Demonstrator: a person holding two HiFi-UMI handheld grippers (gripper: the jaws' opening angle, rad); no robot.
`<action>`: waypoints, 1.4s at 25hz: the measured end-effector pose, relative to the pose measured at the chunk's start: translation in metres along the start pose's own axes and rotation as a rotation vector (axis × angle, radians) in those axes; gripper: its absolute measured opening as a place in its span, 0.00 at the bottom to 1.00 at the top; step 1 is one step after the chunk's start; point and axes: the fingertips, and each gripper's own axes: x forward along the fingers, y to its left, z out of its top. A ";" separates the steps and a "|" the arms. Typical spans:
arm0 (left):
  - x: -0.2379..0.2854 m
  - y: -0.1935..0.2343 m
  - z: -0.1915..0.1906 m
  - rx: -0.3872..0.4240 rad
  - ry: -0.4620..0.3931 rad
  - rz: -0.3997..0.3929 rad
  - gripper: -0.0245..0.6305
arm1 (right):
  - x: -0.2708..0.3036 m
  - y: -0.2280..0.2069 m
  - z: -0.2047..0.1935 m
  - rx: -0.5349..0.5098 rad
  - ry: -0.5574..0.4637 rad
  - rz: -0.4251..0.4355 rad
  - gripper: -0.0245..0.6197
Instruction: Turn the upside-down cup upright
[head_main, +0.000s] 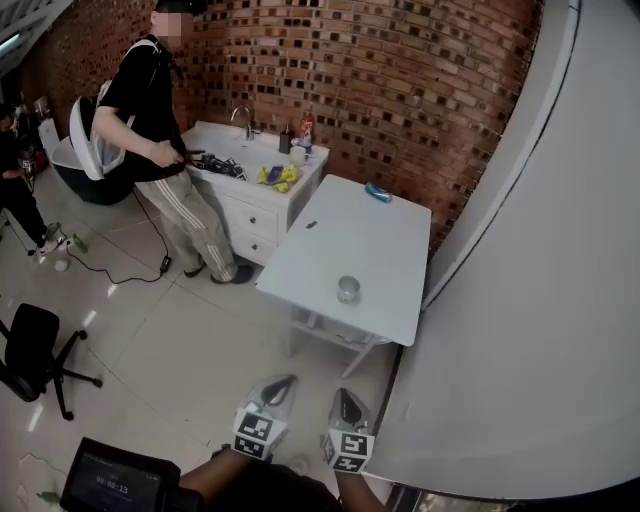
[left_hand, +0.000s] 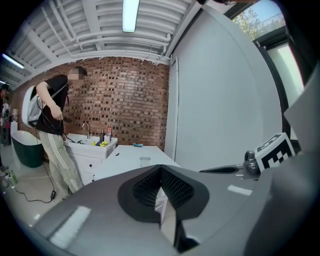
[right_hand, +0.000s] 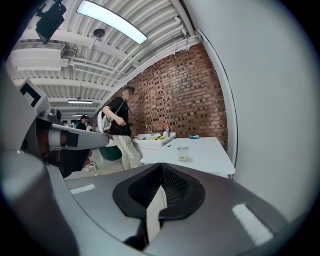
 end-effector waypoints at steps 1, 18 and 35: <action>0.000 -0.001 0.001 0.002 -0.001 -0.008 0.04 | -0.001 0.001 0.001 0.001 -0.002 -0.003 0.06; -0.004 0.026 0.015 0.000 -0.026 -0.114 0.04 | 0.000 0.030 0.019 -0.008 -0.031 -0.108 0.06; -0.008 0.032 0.010 -0.074 -0.023 -0.106 0.04 | 0.011 0.038 0.031 -0.041 -0.065 -0.109 0.06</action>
